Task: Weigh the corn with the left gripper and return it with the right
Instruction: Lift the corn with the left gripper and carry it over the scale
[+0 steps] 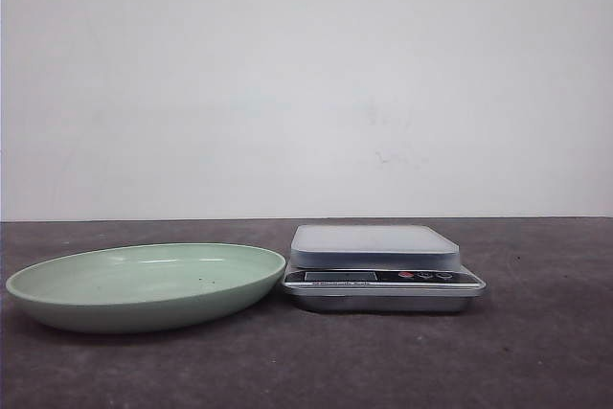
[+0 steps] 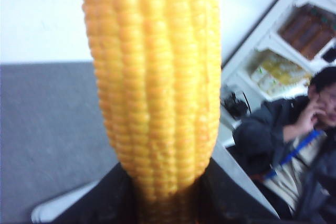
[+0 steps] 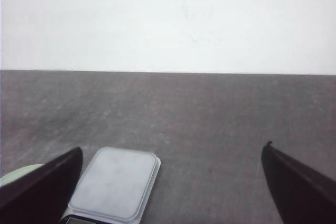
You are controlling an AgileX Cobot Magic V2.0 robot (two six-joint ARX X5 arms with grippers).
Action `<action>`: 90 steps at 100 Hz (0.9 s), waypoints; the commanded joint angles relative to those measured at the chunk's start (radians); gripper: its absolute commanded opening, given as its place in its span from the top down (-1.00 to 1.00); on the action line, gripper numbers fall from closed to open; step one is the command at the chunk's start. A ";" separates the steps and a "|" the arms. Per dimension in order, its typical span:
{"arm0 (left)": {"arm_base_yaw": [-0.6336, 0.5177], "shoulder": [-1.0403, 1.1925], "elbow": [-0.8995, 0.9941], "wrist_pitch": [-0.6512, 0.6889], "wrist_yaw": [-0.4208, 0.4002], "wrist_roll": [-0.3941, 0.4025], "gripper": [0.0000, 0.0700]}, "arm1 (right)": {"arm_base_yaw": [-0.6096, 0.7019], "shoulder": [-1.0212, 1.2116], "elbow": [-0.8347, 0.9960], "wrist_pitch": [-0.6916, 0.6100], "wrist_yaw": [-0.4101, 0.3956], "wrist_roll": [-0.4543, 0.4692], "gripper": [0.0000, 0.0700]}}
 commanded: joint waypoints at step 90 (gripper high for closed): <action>-0.186 0.737 0.018 -0.054 0.000 -0.197 0.90 | 0.000 0.008 0.008 -0.092 0.002 0.023 -1.00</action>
